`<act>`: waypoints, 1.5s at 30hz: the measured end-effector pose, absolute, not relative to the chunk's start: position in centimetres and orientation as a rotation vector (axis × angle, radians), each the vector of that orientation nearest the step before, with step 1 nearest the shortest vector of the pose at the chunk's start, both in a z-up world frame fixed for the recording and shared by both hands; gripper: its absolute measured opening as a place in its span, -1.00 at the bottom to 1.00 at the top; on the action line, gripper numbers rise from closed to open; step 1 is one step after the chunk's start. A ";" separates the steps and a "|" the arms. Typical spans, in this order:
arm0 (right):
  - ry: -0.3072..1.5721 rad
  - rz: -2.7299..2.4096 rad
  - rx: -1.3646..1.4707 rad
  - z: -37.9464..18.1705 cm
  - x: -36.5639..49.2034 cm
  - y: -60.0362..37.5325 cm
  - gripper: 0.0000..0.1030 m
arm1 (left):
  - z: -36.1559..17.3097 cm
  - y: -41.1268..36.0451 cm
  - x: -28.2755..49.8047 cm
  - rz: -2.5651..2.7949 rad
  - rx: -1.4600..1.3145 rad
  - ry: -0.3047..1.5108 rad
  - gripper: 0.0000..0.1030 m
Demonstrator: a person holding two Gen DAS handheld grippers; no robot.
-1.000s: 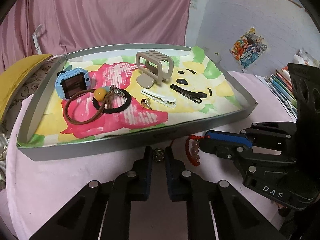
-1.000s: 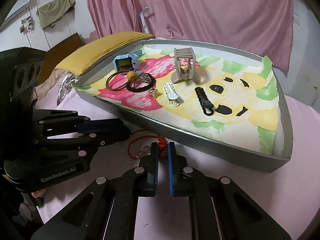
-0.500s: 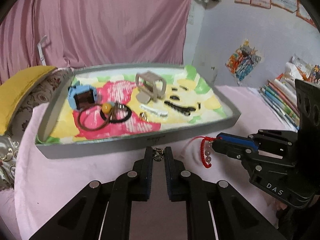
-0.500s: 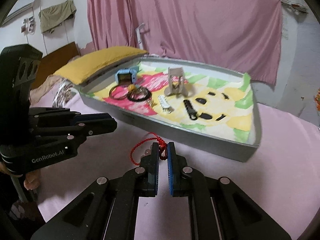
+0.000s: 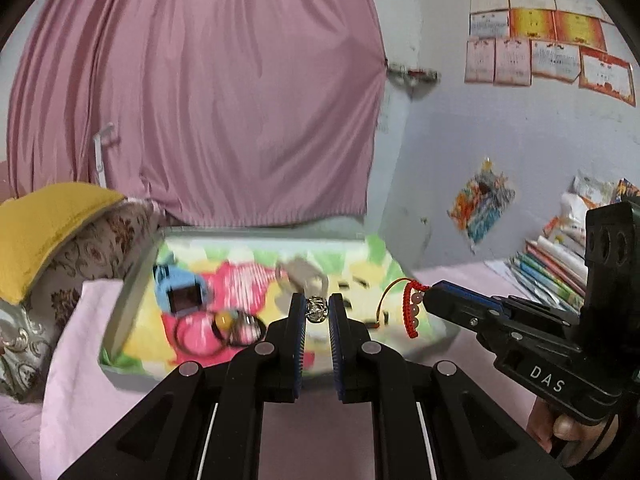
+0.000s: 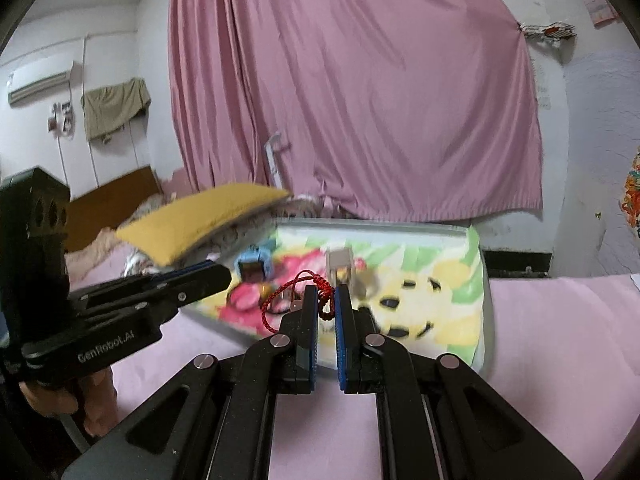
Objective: Organize jewelry
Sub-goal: 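Carry the charm and red bracelet into the tray while both tools open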
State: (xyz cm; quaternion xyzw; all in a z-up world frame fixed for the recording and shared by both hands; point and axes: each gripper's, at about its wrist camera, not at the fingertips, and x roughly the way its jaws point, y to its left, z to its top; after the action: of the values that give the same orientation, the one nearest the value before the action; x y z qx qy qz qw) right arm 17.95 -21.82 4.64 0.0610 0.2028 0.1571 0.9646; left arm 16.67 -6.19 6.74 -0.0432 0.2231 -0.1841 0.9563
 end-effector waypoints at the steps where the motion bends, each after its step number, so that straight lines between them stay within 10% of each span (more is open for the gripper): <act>1: 0.397 0.309 0.128 4.9 18.2 -21.9 -0.86 | 7.0 -6.2 17.0 -0.363 -0.081 0.436 -0.79; 22: 0.272 0.137 0.124 4.6 24.6 -22.5 -0.86 | 6.3 -8.1 24.0 -0.280 -0.092 0.343 -0.79; 45: 0.714 0.217 0.177 -1.3 30.4 -23.1 -0.86 | 1.1 -7.8 28.6 -0.256 -0.057 0.760 -0.79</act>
State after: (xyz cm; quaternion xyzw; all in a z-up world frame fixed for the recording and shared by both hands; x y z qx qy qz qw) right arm 30.39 -23.08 -1.33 0.0865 0.3483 0.1060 0.9273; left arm 28.62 -7.82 1.05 -0.0278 0.3696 -0.1245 0.9204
